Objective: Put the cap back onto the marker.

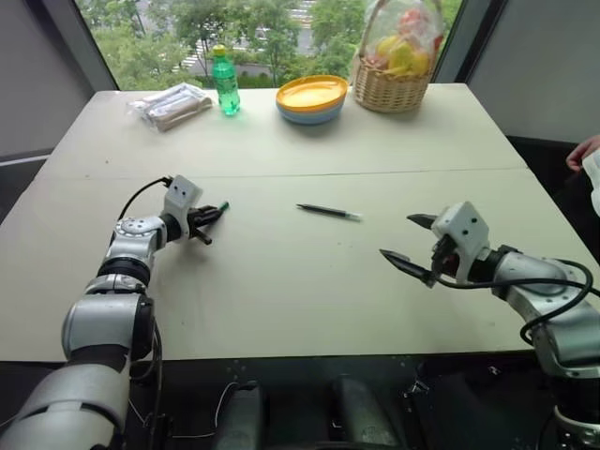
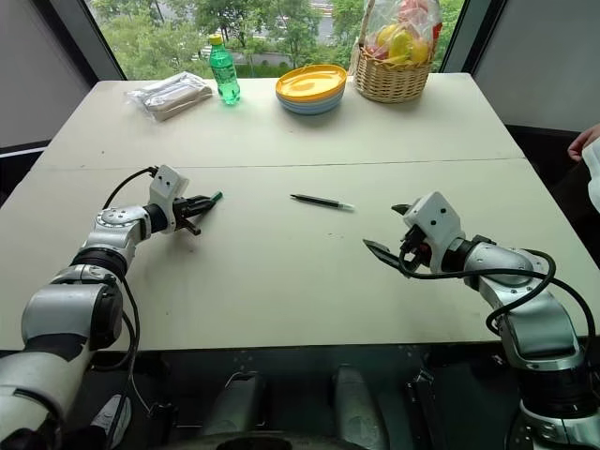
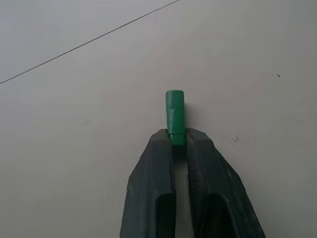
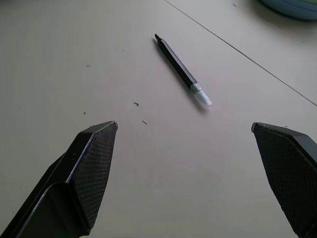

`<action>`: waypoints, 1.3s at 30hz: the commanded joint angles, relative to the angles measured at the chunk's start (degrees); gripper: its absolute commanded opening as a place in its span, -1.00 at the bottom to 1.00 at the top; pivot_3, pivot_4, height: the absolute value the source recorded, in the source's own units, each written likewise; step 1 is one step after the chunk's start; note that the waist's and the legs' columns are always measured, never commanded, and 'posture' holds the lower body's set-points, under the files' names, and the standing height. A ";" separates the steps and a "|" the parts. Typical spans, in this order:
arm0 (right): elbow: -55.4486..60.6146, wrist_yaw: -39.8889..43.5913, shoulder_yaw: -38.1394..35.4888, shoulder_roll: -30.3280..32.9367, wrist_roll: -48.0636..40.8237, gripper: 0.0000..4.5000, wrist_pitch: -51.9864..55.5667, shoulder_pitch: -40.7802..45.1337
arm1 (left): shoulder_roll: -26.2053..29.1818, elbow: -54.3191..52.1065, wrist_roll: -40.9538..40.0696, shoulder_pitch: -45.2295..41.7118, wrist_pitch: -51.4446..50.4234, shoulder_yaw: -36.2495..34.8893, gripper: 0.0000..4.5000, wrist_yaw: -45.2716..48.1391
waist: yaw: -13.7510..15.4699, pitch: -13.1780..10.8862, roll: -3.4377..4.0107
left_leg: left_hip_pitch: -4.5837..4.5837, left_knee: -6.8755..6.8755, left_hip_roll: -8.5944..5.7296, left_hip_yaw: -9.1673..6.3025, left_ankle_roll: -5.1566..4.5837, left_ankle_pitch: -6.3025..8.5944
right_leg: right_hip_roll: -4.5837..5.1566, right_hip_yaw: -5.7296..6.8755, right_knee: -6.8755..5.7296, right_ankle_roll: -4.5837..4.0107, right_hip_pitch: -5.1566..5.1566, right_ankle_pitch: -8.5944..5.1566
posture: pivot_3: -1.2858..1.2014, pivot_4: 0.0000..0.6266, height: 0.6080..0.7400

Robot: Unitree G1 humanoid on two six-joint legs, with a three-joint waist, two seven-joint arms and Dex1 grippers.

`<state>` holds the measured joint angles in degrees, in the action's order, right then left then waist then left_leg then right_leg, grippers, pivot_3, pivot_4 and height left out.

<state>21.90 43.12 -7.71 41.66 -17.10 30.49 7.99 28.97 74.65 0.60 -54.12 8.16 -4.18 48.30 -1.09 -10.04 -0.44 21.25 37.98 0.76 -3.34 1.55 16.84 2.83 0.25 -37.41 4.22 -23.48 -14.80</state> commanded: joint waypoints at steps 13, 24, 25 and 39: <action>0.77 -0.91 -0.04 -0.04 -0.15 1.00 -1.16 1.85 | 0.16 -1.08 -0.47 1.89 1.68 -0.32 -0.99 5.77 | 0.21 0.00 0.00 | 0.04 0.02 0.01 0.01 0.00 0.00 | -0.01 -0.01 0.02 -0.01 -0.01 0.00 | 0.03 -0.52 1.00; -5.56 0.73 5.17 -3.28 0.05 1.00 -4.17 9.16 | 1.62 -24.16 -6.78 17.58 7.48 -0.37 -0.99 18.15 | -0.07 0.00 0.02 | 0.07 0.01 0.04 0.06 0.00 0.00 | 0.03 -0.08 0.08 -0.02 -0.02 0.00 | 0.03 -0.52 1.00; -8.27 1.48 6.60 -4.27 0.40 1.00 -5.15 11.74 | 1.83 -31.17 -8.39 21.39 5.16 -0.44 -0.99 18.23 | -0.22 0.00 0.03 | 0.06 0.01 0.05 0.07 0.00 0.00 | 0.02 -0.09 0.08 -0.03 -0.03 0.00 | 0.03 -0.52 1.00; -61.23 15.62 18.06 -16.31 9.73 1.00 -29.66 40.94 | 7.64 -82.95 -17.54 50.57 -17.62 -6.95 -0.99 6.15 | 0.10 -0.19 0.30 | 0.10 0.00 0.12 0.12 0.00 0.00 | 0.06 -0.11 0.11 -0.14 -0.10 0.06 | 0.03 -0.52 1.00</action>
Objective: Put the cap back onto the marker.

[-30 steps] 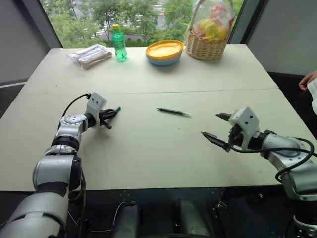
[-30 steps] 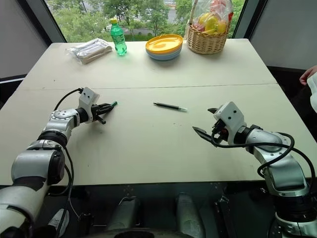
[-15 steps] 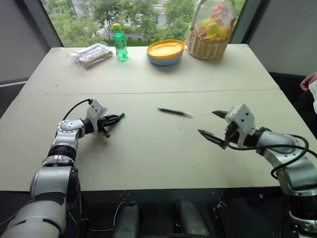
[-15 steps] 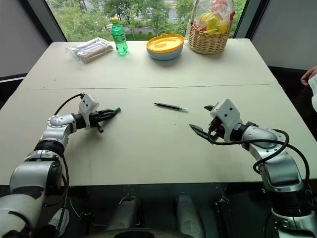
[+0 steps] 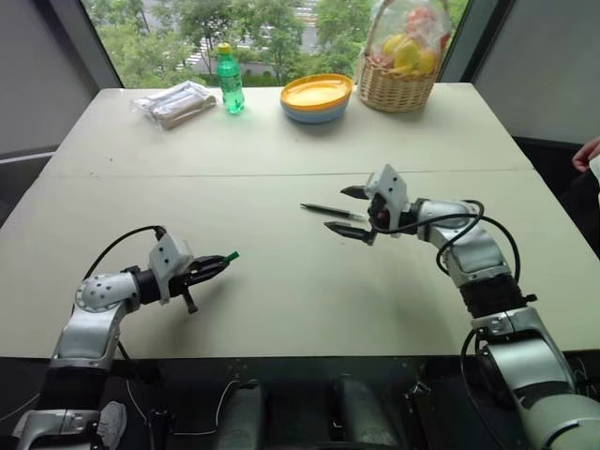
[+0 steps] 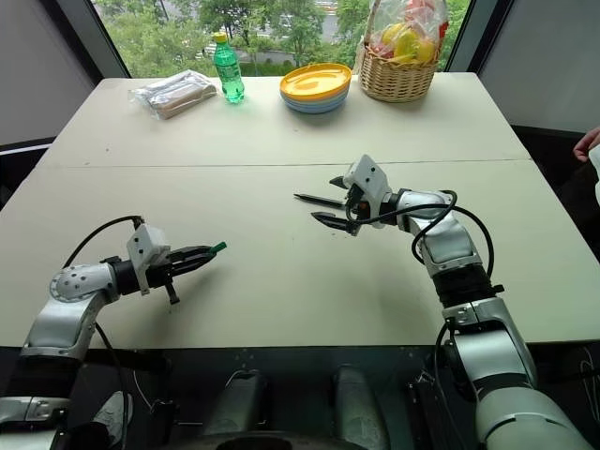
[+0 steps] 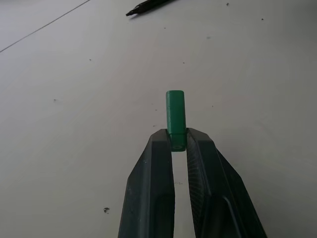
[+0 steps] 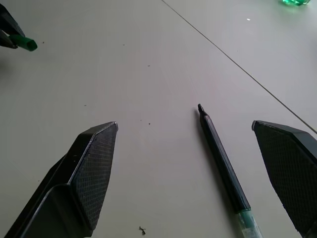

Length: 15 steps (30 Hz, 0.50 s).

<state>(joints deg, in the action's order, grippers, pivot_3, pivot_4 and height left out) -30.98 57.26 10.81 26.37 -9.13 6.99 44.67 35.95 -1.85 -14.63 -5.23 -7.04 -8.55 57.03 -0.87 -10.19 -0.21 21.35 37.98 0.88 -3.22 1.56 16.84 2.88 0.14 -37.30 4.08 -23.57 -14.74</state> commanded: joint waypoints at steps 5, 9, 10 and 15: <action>-26.15 1.75 -0.35 -3.08 6.05 1.00 -14.70 11.91 | 0.66 -13.24 -3.80 6.43 -5.43 -4.67 -0.99 -6.06 | -0.26 -0.09 0.16 | 0.01 -0.02 0.01 0.02 0.00 0.00 | 0.00 -0.01 0.00 -0.01 -0.03 0.00 | 0.03 -0.52 1.00; -34.11 1.51 -1.02 -4.03 8.24 1.00 -18.20 15.59 | 0.83 -15.43 -4.08 8.97 -5.91 -5.53 -0.99 -7.71 | -0.29 -0.11 0.18 | 0.01 -0.05 0.01 0.02 0.00 0.00 | -0.01 -0.02 0.00 -0.03 -0.04 0.00 | 0.03 -0.52 1.00; -35.71 1.21 -1.24 -4.27 8.73 1.00 -18.41 16.30 | 0.83 -15.80 -4.14 9.46 -5.94 -5.68 -0.99 -7.99 | -0.29 -0.11 0.19 | 0.01 -0.05 0.01 0.02 0.00 0.00 | -0.01 -0.02 0.00 -0.03 -0.04 0.00 | 0.03 -0.52 1.00; -39.71 1.56 -1.13 -5.28 11.24 1.00 -19.49 17.54 | 0.93 -16.69 -3.82 10.37 -5.62 -5.66 -0.99 -9.39 | -0.27 -0.12 0.20 | 0.01 -0.05 0.01 0.03 0.01 0.00 | -0.01 -0.02 0.00 -0.05 -0.04 0.01 | 0.03 -0.52 1.00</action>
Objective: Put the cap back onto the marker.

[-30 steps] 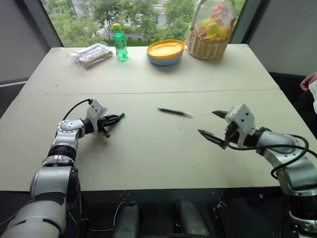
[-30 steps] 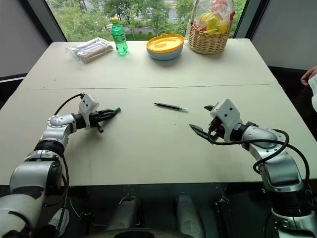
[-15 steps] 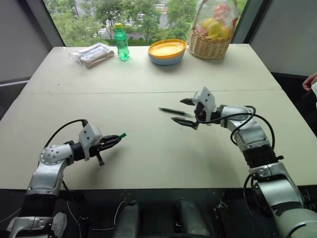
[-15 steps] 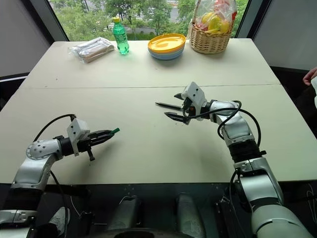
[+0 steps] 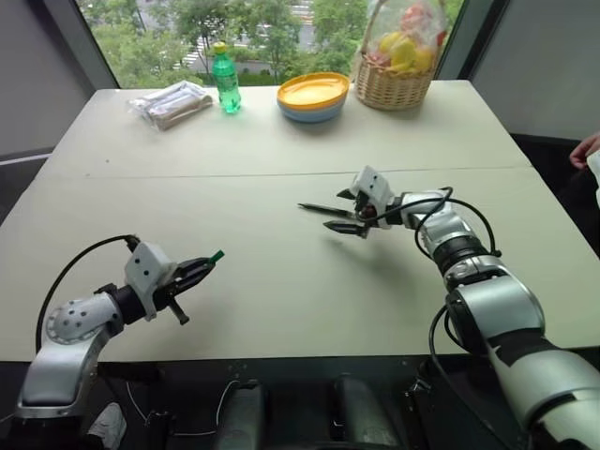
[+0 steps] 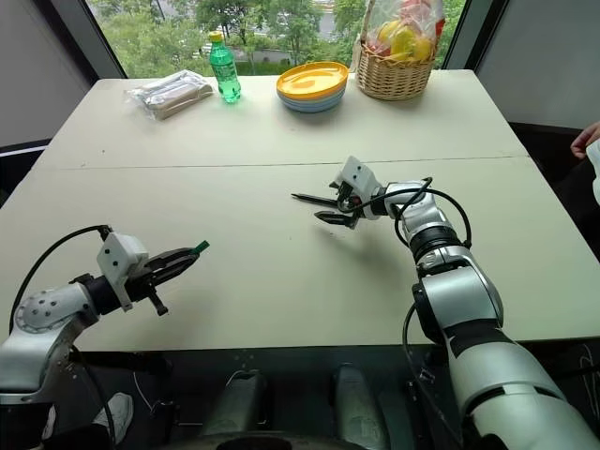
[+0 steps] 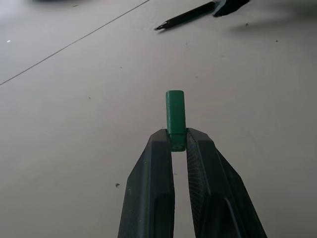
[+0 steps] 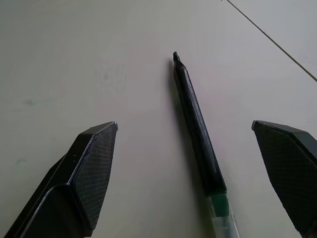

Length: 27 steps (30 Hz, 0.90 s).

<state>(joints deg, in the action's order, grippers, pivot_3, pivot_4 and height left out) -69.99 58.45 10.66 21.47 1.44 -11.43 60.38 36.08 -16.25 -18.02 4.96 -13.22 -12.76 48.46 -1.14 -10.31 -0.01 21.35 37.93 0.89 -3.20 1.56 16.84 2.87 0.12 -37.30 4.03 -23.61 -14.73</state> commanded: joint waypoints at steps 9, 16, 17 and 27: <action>-3.90 -0.83 -2.04 -0.68 2.80 1.00 1.37 3.23 | 0.58 -3.60 -1.01 0.60 0.23 -1.36 -0.99 -2.32 | -0.01 -0.01 0.01 | 0.00 0.00 0.00 0.00 0.00 0.00 | 0.00 -0.01 0.00 -0.01 0.00 0.00 | 0.03 -0.52 1.00; -5.11 -2.27 -3.01 -0.42 4.09 1.00 3.38 3.98 | 0.35 -4.22 -1.25 0.78 0.15 -1.04 -0.99 -3.26 | -0.01 -0.01 0.02 | 0.00 0.00 -0.01 0.00 0.00 0.00 | 0.01 0.00 0.00 -0.01 0.00 0.01 | 0.03 -0.52 1.00; -5.28 -2.53 -3.04 -0.41 4.33 1.00 3.70 3.96 | 0.34 -4.27 -1.28 0.81 0.13 -1.06 -0.99 -3.33 | -0.01 -0.01 0.02 | 0.00 0.00 -0.01 0.00 0.00 0.00 | 0.01 -0.01 0.00 -0.01 0.00 0.01 | 0.03 -0.52 1.00; -6.33 -2.80 -6.74 -1.49 3.17 1.00 10.90 4.51 | 0.69 -5.29 -2.05 1.63 -0.27 -1.74 -0.99 -4.05 | -0.01 -0.01 0.02 | -0.01 0.00 0.00 0.00 0.00 0.00 | 0.01 -0.01 0.00 -0.03 0.01 0.01 | 0.03 -0.52 1.00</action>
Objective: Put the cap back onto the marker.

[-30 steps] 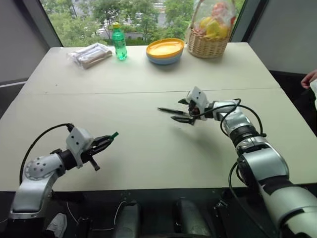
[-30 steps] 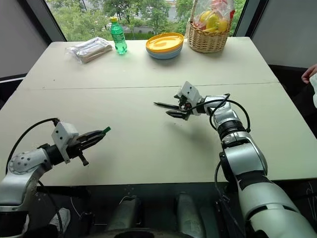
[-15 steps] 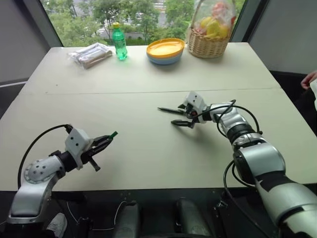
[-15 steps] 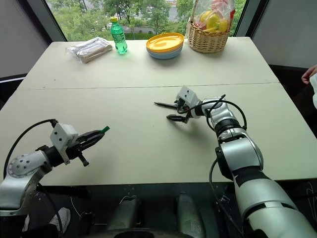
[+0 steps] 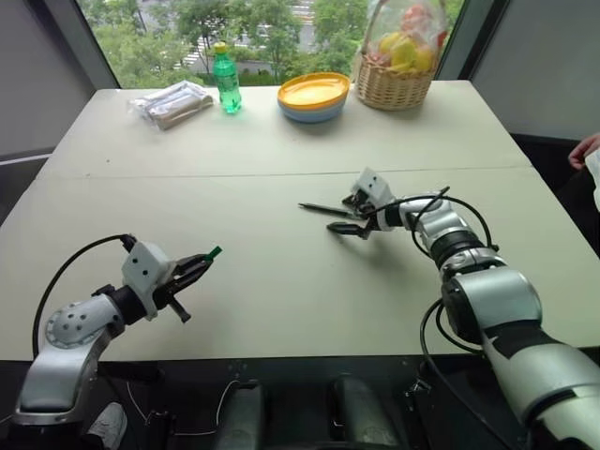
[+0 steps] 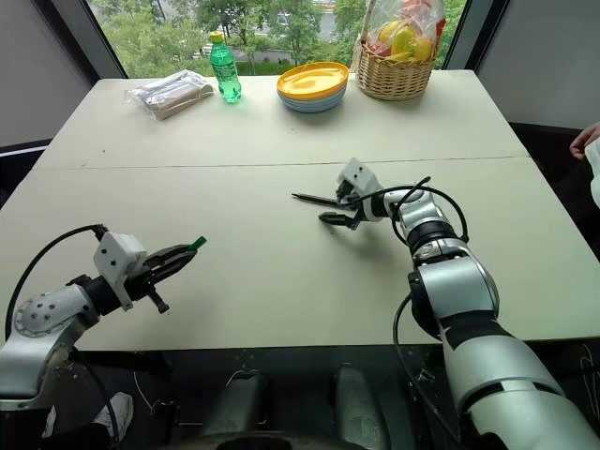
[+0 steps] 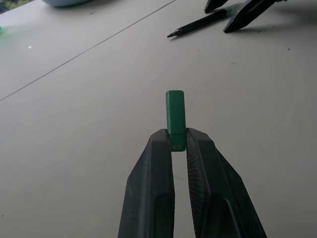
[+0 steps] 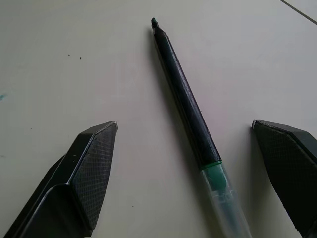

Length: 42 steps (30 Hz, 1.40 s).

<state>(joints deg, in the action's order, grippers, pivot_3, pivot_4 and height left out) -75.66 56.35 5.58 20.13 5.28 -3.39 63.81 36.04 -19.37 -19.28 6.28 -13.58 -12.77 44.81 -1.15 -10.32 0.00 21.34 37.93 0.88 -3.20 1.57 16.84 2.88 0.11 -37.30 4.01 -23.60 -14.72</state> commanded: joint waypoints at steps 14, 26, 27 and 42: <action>-0.24 1.13 -1.62 -1.10 1.82 1.00 3.00 0.04 | 1.29 -2.84 -1.20 0.83 -0.40 -2.22 -0.99 -1.43 | -0.03 0.00 0.00 | -0.01 0.00 0.00 0.00 0.00 0.00 | -0.01 0.00 0.00 -0.04 0.01 -0.02 | 0.03 -0.52 1.00; 0.08 2.24 -0.98 -1.22 2.67 -0.98 0.89 -1.86 | 1.84 -2.55 -1.47 0.23 -0.45 -1.65 -1.00 -1.33 | -0.30 0.00 0.00 | -0.03 -0.04 0.01 -0.01 0.00 0.00 | -0.03 0.00 0.02 -0.04 0.01 -0.02 | 0.03 -0.52 1.00; 0.15 2.23 -0.90 -1.22 2.74 -0.98 0.76 -1.88 | 1.89 -2.51 -1.47 0.20 -0.43 -1.62 -1.00 -1.26 | -0.30 0.00 -0.01 | -0.03 -0.04 0.01 -0.01 0.00 0.00 | -0.03 0.00 0.01 -0.04 0.01 -0.02 | 0.03 -0.52 1.00; 16.00 10.82 6.05 8.60 6.57 -0.98 -24.54 -3.07 | 4.00 14.22 5.45 -12.32 17.18 5.23 -1.00 7.65 | -0.86 -0.14 0.22 | 0.07 -0.04 -0.02 0.05 0.00 0.00 | -0.03 0.01 0.08 0.01 -0.07 0.01 | 0.03 -0.52 1.00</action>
<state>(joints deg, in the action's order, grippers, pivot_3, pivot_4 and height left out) -63.42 66.00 12.00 28.12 13.17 -25.76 60.51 40.02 -6.46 -15.21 -4.92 -0.82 -8.18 51.59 -2.01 -10.46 0.22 21.40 37.88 0.86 -3.15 1.57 16.84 2.86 0.13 -37.22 4.01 -23.67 -14.71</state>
